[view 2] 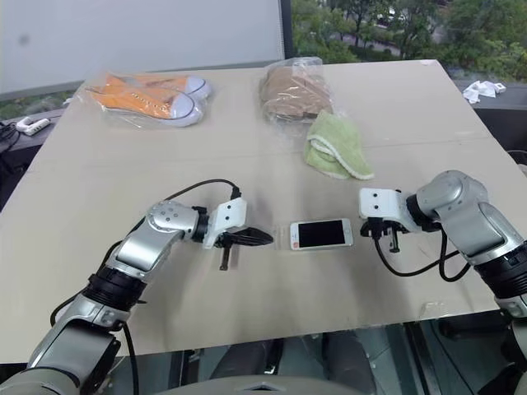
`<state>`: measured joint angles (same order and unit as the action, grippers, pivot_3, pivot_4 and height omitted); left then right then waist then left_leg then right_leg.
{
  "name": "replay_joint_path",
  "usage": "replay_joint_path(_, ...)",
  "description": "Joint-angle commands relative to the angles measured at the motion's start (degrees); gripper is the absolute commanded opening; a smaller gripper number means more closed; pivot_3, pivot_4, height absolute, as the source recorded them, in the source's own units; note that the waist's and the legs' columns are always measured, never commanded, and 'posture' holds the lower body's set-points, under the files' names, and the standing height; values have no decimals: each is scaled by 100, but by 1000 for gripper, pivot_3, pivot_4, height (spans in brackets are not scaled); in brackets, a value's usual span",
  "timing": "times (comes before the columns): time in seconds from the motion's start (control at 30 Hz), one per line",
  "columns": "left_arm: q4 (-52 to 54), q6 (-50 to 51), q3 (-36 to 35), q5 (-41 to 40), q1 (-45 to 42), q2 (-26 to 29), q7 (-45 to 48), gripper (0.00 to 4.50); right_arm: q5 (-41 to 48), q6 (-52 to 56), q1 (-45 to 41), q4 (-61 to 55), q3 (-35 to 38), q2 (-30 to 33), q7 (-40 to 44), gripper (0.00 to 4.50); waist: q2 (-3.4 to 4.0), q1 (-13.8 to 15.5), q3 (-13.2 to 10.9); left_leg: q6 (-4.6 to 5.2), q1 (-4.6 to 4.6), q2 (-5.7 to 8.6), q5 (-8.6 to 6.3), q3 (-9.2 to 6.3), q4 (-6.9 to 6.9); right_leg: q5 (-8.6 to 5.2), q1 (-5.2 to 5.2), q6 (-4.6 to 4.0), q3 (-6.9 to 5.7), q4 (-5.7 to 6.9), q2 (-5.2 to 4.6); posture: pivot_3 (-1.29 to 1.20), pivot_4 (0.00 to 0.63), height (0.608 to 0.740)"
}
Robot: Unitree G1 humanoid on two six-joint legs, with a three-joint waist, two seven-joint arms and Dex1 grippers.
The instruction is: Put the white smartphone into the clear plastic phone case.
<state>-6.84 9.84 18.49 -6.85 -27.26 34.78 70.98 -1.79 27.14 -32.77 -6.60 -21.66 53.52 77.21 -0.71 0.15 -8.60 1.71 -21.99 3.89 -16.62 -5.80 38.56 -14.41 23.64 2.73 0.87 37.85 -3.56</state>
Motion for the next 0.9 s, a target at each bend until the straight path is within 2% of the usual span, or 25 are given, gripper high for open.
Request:
replay_joint_path(0.03, -159, -83, 128, 193, -7, -74, -62, 0, -39, -26, -156, -93, 12, -37, 31, 47, 0, 39, 0, 0, 0, 0, 0, 0, 1, 0, 0, 0, 0, 1, 0, 0, 150, 740)
replay_joint_path(0.57, 87, 187, 143, 218, -128, -434, -223, 0, -102, 206, -512, -399, -345, -423, 170, 47, 0, 92, 1, 1, -3, 6, 0, -3, 10, 1, -3, 2, -6, 2, -4, 0, 150, 740)
replay_joint_path(0.9, 71, 236, 170, 265, -187, -577, -219, 0, -372, 314, -765, -432, -628, -873, 87, 47, 0, 62, 2, 1, 0, 5, 0, -3, 10, 1, -2, 2, -4, 7, -1, 0, 150, 740)
